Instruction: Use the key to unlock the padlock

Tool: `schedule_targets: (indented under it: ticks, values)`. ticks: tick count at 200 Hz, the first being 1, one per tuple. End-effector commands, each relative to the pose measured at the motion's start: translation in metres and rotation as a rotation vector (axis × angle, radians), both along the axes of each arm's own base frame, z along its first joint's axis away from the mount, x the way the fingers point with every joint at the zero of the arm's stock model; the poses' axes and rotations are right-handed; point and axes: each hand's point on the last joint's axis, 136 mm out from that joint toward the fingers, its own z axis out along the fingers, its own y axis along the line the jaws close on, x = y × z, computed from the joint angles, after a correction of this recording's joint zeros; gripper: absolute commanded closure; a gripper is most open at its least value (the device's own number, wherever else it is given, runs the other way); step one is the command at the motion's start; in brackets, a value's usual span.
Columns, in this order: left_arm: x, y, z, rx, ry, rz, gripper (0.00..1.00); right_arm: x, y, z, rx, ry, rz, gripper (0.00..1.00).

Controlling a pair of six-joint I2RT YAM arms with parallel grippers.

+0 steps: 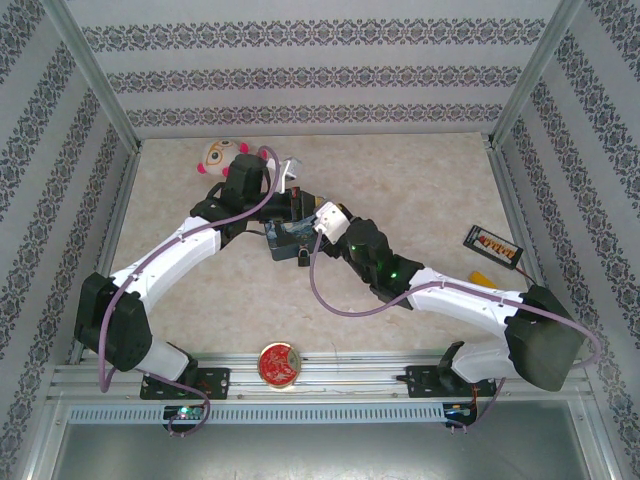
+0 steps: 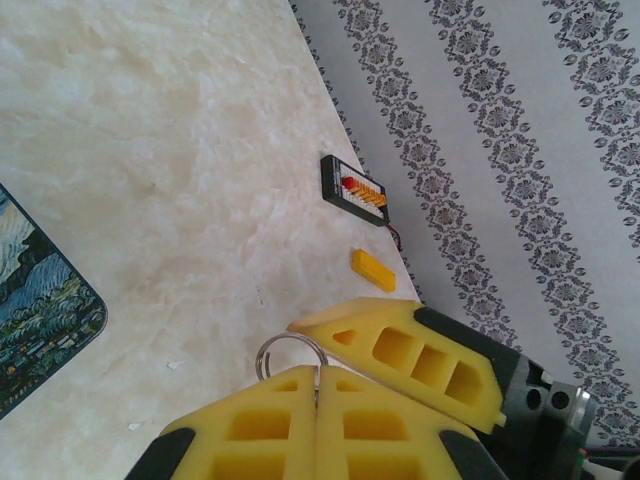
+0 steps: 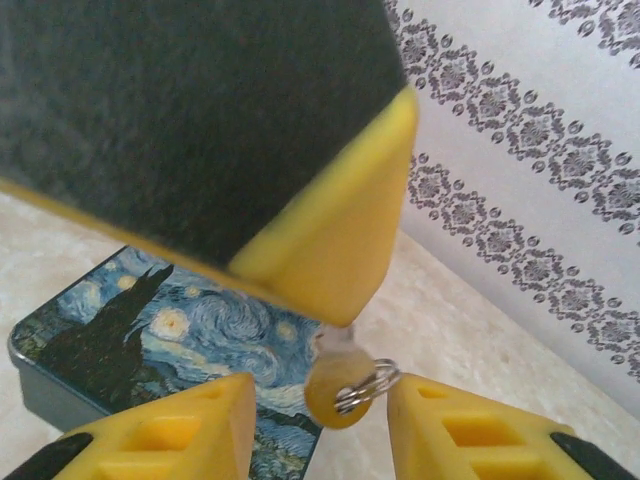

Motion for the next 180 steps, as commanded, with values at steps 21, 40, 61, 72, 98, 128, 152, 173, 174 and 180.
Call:
schedule_targets:
  ticks: [21,40,61,72,98,128,152,173,174,180]
  values:
    - [-0.006,-0.002,0.013,-0.008,-0.022,-0.029,1.00,-0.001,0.008,0.027,0.022,-0.079,0.008,0.68]
    - [-0.006,-0.003,0.015,-0.017,-0.024,-0.037,1.00,-0.001,0.009,0.028,0.018,-0.081,0.011,0.74]
    - [-0.007,-0.003,0.015,-0.017,-0.024,-0.040,1.00,0.000,0.010,0.025,0.014,-0.077,0.012,0.81]
    - [-0.008,-0.003,0.016,-0.021,-0.025,-0.044,1.00,0.000,0.011,0.024,0.010,-0.076,0.011,0.86]
    - [-0.009,-0.004,0.018,-0.025,-0.029,-0.055,1.00,0.001,0.012,0.023,0.005,-0.076,0.013,0.94]
    - [-0.009,-0.006,0.018,-0.030,-0.025,-0.063,1.00,0.000,0.014,0.023,0.008,-0.072,0.023,1.00]
    - [-0.009,-0.006,0.019,-0.031,-0.029,-0.065,1.00,-0.001,0.015,0.023,0.010,-0.066,0.034,1.00]
    - [-0.008,-0.006,0.020,-0.033,-0.032,-0.065,1.00,-0.003,0.016,0.019,0.006,-0.051,0.045,1.00]
    - [-0.008,-0.007,0.020,-0.034,-0.032,-0.066,1.00,-0.003,0.016,0.019,0.007,-0.050,0.045,1.00]
    - [-0.008,-0.006,0.021,-0.034,-0.034,-0.064,1.00,-0.003,0.016,0.017,0.007,-0.045,0.046,1.00]
